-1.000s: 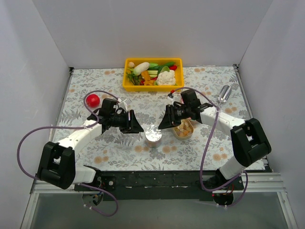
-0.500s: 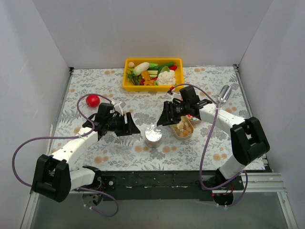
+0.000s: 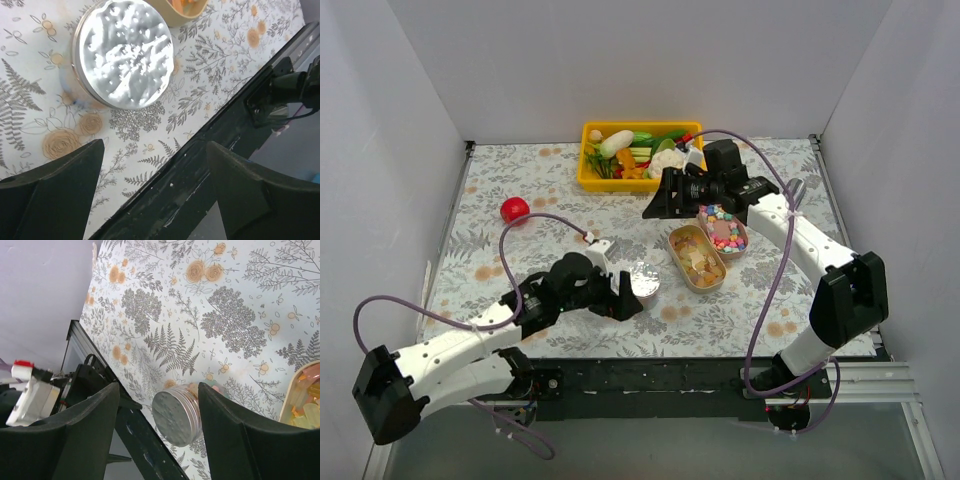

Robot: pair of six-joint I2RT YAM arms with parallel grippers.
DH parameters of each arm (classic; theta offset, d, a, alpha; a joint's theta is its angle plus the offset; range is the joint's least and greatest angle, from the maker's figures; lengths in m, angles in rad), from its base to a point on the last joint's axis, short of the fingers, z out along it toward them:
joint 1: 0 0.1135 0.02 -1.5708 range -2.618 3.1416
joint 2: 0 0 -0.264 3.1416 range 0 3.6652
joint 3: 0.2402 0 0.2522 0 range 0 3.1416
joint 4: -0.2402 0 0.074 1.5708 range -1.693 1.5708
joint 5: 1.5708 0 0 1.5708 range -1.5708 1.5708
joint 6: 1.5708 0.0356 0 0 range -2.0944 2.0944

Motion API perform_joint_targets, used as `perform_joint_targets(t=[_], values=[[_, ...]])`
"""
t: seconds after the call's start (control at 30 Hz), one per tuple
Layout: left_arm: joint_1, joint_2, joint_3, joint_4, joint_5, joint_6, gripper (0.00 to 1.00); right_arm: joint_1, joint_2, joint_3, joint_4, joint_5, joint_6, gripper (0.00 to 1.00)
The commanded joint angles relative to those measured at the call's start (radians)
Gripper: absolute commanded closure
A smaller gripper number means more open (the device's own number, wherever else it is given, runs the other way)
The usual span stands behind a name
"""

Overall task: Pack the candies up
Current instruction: Close the bottle lid on the packing bottle.

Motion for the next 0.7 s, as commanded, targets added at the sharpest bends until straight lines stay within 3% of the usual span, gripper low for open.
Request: perform_joint_targets(t=[0.0, 0.03, 0.23, 0.47, 0.67], values=[[-0.151, -0.107, -0.076, 0.012, -0.358, -0.105, 0.14, -0.016, -0.019, 0.017, -0.074, 0.025, -0.026, 0.29], [-0.188, -0.163, -0.091, 0.021, -0.372, -0.113, 0.02, -0.021, -0.035, 0.005, -0.074, 0.026, -0.026, 0.28], [-0.268, -0.204, -0.211, 0.156, -0.517, -0.1, 0.02, -0.027, -0.1, -0.02, -0.1, 0.062, -0.024, 0.28], [-0.472, 0.043, -0.303, 0.381, -0.872, -0.109, 0.02, -0.041, -0.108, 0.005, -0.143, 0.069, -0.044, 0.29], [-0.527, 0.112, -0.465, 0.71, -0.927, -0.025, 0.02, -0.081, -0.069, 0.008, -0.144, 0.016, -0.012, 0.29]])
